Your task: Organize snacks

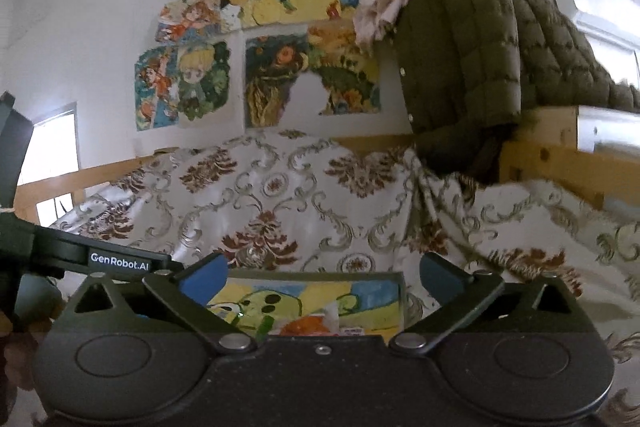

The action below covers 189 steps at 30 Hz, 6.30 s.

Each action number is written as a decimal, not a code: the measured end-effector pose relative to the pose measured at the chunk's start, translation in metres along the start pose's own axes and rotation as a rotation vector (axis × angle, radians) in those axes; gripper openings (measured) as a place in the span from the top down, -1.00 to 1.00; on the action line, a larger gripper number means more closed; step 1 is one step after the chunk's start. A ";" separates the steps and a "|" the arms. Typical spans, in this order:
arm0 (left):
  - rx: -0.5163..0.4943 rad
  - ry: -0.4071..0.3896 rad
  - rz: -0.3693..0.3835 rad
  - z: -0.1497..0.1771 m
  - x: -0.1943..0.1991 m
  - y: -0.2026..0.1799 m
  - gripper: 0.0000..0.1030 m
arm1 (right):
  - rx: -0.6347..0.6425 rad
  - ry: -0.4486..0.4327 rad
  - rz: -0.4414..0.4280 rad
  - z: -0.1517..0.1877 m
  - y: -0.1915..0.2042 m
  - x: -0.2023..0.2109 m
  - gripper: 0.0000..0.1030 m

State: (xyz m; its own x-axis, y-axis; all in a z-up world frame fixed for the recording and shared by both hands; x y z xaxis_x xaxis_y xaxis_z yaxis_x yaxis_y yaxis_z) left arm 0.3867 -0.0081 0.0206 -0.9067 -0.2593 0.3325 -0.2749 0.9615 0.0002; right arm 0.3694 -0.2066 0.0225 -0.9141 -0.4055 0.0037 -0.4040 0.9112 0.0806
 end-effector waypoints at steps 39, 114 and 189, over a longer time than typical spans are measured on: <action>0.036 -0.061 -0.159 0.078 0.198 0.083 -0.99 | 0.061 0.163 0.032 0.015 0.073 0.155 -0.99; 0.125 0.077 -0.308 0.133 0.146 0.115 -0.99 | 0.136 0.299 -0.075 0.091 0.067 0.087 -0.99; 0.088 0.343 0.214 0.149 0.031 0.022 -0.20 | 0.077 0.450 -0.134 0.130 0.017 0.020 0.30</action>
State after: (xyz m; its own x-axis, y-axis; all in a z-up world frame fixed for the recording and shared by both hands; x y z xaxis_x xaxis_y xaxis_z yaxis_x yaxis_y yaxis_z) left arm 0.3045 -0.0091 -0.1098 -0.7911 0.0059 0.6116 -0.1310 0.9751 -0.1788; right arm 0.3397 -0.1899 -0.1053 -0.7544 -0.4954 0.4306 -0.5340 0.8447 0.0362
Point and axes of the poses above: each gripper's, at about its wrist camera, not at the fingertips, and x roughly against the way its jaws point, y to its left, z to its underside, the point moved 4 cm from there along -x, roughly the way its jaws point, and after that the axes turned 13 degrees about -y, right-handed, at the moved point
